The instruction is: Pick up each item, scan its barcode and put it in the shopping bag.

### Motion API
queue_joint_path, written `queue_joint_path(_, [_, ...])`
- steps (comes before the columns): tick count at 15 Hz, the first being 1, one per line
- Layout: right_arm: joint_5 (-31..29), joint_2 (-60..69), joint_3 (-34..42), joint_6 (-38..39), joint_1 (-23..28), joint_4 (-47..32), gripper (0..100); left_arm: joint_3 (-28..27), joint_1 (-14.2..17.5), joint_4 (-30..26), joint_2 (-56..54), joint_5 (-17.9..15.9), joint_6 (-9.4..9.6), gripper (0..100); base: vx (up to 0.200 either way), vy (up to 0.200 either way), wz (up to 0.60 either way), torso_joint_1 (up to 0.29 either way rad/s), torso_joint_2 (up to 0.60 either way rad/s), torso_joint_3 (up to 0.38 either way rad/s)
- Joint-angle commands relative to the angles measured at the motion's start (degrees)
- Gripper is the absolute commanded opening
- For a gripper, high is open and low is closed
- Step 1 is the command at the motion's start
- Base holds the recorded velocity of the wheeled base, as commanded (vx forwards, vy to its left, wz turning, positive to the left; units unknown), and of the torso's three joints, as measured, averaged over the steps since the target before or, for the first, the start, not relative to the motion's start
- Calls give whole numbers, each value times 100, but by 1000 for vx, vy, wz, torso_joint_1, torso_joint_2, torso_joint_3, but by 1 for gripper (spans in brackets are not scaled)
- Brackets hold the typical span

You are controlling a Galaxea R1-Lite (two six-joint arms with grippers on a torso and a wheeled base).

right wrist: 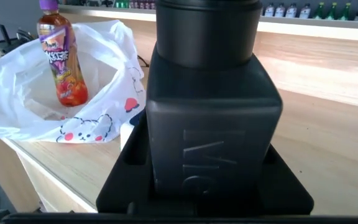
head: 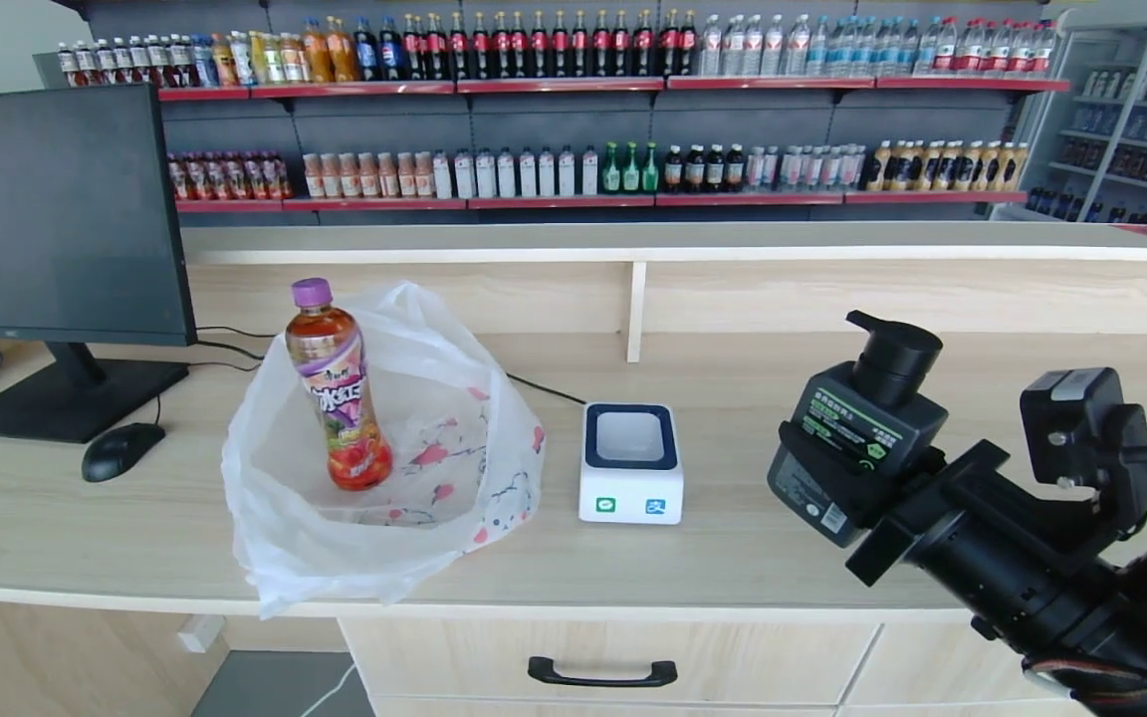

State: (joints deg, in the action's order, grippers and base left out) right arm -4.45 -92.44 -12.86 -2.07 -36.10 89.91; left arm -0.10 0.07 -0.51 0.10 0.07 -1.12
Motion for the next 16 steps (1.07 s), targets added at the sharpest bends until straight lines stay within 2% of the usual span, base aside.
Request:
queue_joint_path(1, [-3, -2, -15, -4, -3, 9, 0, 1, 1, -2, -1, 1, -2, 100, 0, 200, 0, -2, -2, 2])
queue_joint_path(6, [14, -99, -164, -162, 50, 9, 0, 1, 1, -2, -1, 1, -2, 100, 0, 200, 0, 0, 3, 4])
queue_joint_path(9, [155, -354, -366, -470, -55, 9, 0, 1, 1, -2, -1, 1, 7, 100, 0, 0, 0, 0, 0, 0])
queue_joint_path(10, [586, -591, -656, -760, -38, 9, 0, 1, 1, -2, -1, 1, 7, 100, 0, 0, 0, 0, 0, 0])
queue_joint_path(11, [673, -644, -709, -821, -29, 9, 0, 1, 1, -2, -1, 1, 15, 100, 0, 0, 0, 0, 0, 0])
queue_joint_path(14, [1930, -1285, -1078, -1911, 903, 9, 0, 1, 1, -2, -1, 1, 7, 100, 0, 0, 0, 0, 0, 0])
queue_joint_path(15, [2713, -1584, -1298, -2509, 1228, 9, 0, 1, 1, -2, -1, 1, 7, 100, 0, 0, 0, 0, 0, 0])
queue_joint_path(16, [3082, -1698, -1544, -2904, 1351, 9, 0, 1, 1, -2, -1, 1, 15, 100, 0, 0, 0, 0, 0, 0])
